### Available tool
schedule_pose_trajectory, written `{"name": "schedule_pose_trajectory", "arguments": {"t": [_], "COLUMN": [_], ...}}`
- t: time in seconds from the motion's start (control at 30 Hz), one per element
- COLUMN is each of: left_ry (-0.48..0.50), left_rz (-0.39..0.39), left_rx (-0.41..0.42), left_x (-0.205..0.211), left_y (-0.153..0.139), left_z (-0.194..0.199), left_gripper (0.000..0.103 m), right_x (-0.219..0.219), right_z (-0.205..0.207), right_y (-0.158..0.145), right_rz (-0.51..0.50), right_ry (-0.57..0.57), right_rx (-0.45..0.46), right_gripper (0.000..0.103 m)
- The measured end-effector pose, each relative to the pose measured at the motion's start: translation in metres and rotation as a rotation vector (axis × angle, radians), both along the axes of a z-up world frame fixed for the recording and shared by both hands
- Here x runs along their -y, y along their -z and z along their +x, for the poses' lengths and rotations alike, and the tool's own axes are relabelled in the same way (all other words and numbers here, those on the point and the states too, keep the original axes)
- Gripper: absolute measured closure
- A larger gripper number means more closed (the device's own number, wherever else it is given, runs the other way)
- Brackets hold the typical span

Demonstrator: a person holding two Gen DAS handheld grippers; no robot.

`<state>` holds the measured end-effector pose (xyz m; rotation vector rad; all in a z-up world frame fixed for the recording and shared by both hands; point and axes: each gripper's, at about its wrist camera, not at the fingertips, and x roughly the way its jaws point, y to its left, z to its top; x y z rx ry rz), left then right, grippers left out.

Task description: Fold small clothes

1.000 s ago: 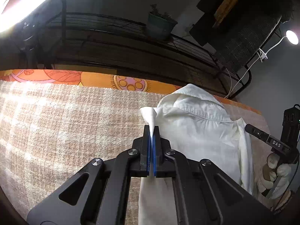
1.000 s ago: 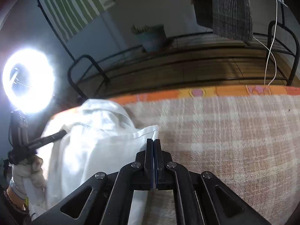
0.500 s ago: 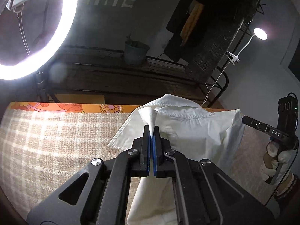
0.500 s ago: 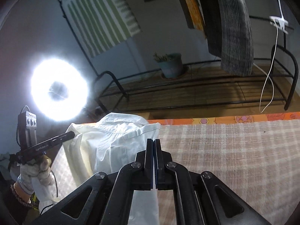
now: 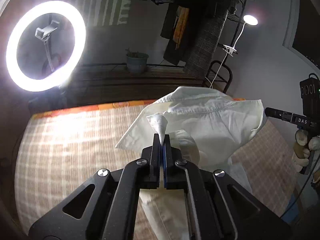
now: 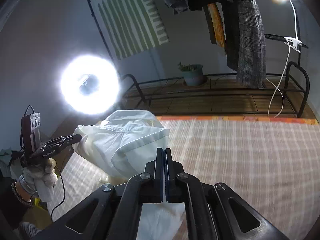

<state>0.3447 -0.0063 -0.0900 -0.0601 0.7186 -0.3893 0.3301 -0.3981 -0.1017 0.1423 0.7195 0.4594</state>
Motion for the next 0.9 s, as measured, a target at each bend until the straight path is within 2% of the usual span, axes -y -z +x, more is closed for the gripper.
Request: {"name": "schedule_pose_trajectory", "arguments": {"t": [0.4,0.63,0.7,0.77,0.83,0.87,0.9], "left_ry": [0.018,0.061,0.078,0.067,0.037,0.02,0.005], "left_rz": [0.075,0.128,0.12,0.08,0.023,-0.016,-0.061], "left_rx": [-0.058,-0.083,-0.085,-0.095,-0.117,-0.135,-0.162], "left_x": [-0.001,0.001,-0.004,-0.014,-0.026,-0.031,-0.036], "left_y": [0.057,0.07,0.068,0.064,0.061,0.061,0.063], "left_z": [-0.1,-0.161,-0.177,-0.187,-0.185,-0.182,-0.176], "left_gripper": [0.103,0.103,0.103,0.102,0.093,0.088,0.081], "right_x": [-0.003,0.013,0.021,0.029,0.038,0.041,0.045], "right_z": [-0.098,-0.142,-0.154,-0.163,-0.168,-0.167,-0.165], "right_y": [0.053,0.072,0.072,0.072,0.073,0.075,0.077], "right_rz": [-0.055,-0.102,-0.09,-0.09,-0.058,-0.036,-0.009], "right_ry": [-0.03,-0.035,-0.045,-0.033,-0.003,0.017,0.034], "right_rx": [-0.067,-0.087,-0.085,-0.087,-0.109,-0.126,-0.144], "right_gripper": [0.103,0.103,0.102,0.102,0.091,0.074,0.066]}}
